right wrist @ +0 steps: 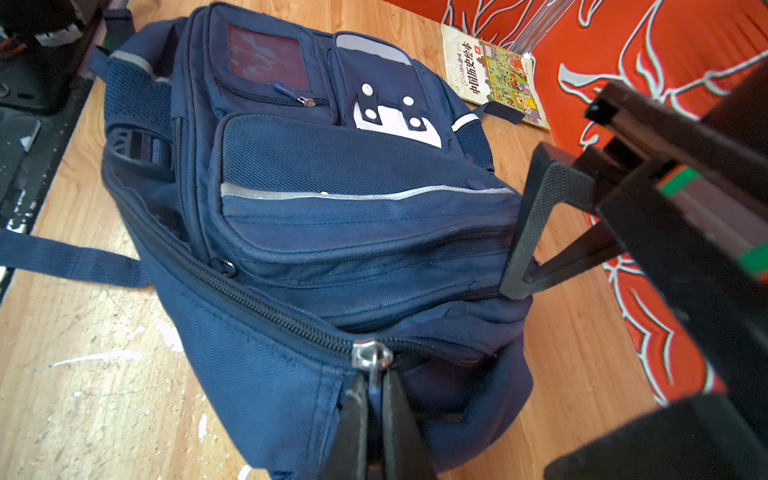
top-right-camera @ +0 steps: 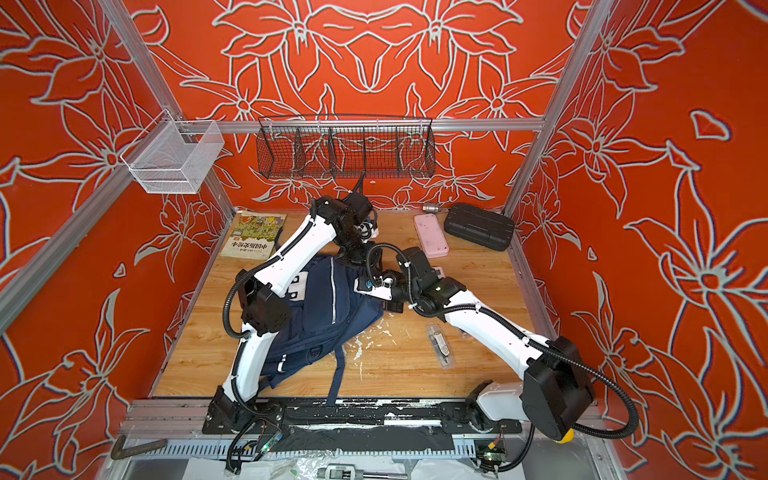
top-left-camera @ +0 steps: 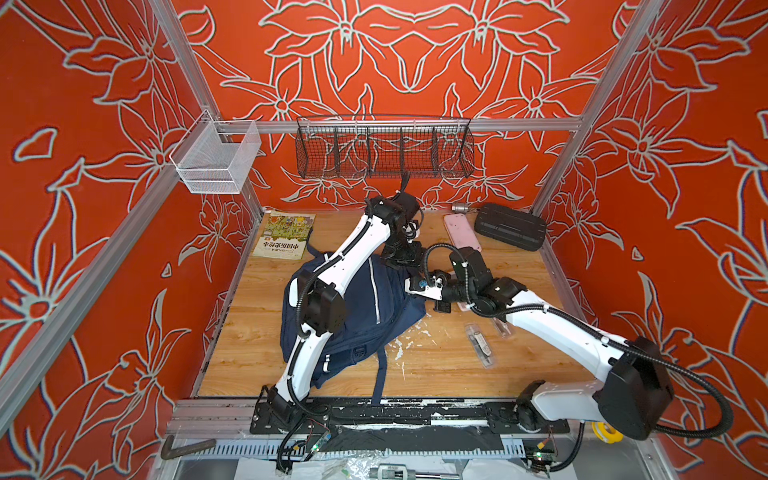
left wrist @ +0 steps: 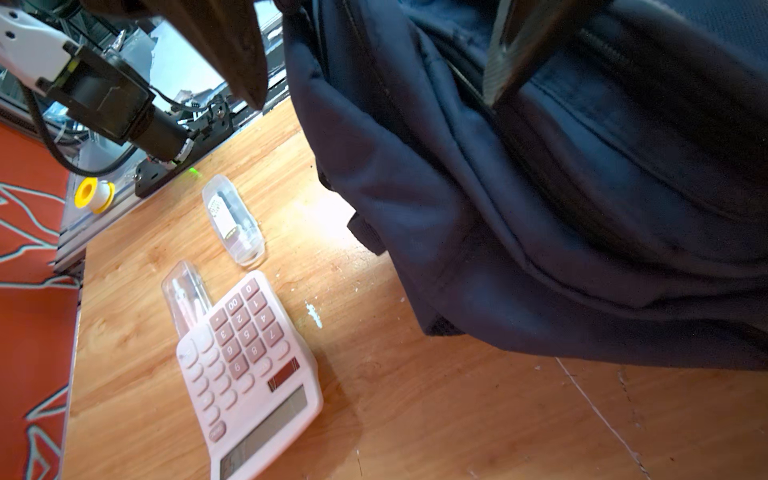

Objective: Pack the student bag

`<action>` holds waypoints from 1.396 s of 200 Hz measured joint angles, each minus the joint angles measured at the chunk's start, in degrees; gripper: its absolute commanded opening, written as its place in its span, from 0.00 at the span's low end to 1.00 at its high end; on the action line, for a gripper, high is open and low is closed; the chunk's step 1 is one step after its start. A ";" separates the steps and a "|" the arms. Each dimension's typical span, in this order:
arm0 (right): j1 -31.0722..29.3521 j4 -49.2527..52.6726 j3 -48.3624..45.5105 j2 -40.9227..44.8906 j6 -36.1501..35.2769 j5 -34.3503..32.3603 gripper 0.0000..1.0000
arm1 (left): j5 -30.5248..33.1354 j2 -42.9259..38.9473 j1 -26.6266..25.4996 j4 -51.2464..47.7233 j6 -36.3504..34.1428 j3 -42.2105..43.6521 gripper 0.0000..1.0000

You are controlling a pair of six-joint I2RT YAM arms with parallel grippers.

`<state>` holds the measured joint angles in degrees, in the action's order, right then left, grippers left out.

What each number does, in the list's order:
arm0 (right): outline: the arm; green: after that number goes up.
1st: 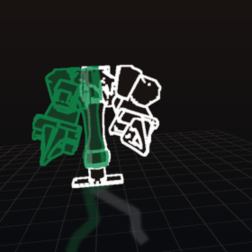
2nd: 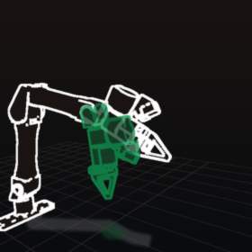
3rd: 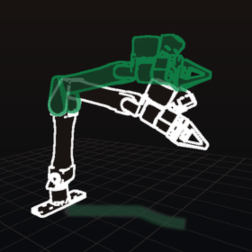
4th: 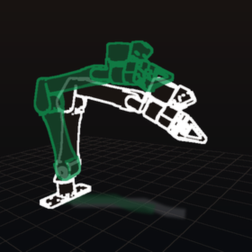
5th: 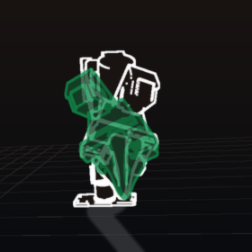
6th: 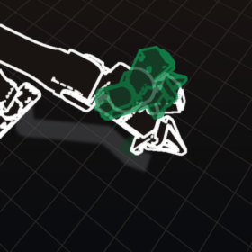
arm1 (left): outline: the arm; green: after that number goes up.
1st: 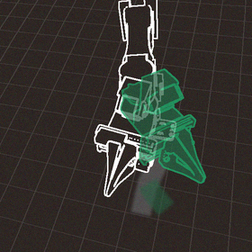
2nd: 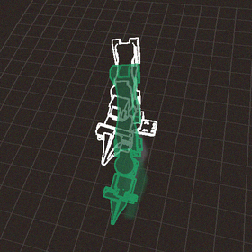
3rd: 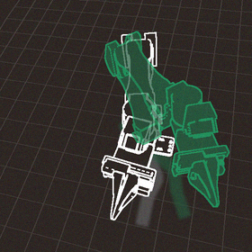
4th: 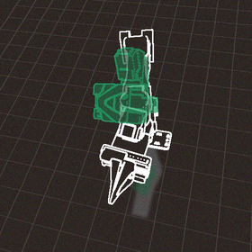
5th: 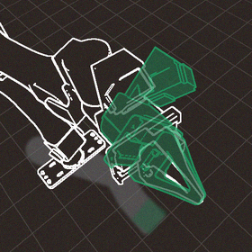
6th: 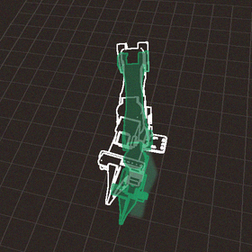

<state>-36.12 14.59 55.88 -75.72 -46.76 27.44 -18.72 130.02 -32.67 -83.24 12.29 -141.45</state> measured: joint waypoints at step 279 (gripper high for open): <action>-7.89 -7.30 -7.21 1.46 7.06 -5.20 0.00 | -5.46 -0.52 5.33 12.13 14.86 2.51 0.00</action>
<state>-44.01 7.29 48.66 -74.26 -39.70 22.24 -24.18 129.49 -27.33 -71.11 27.16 -138.93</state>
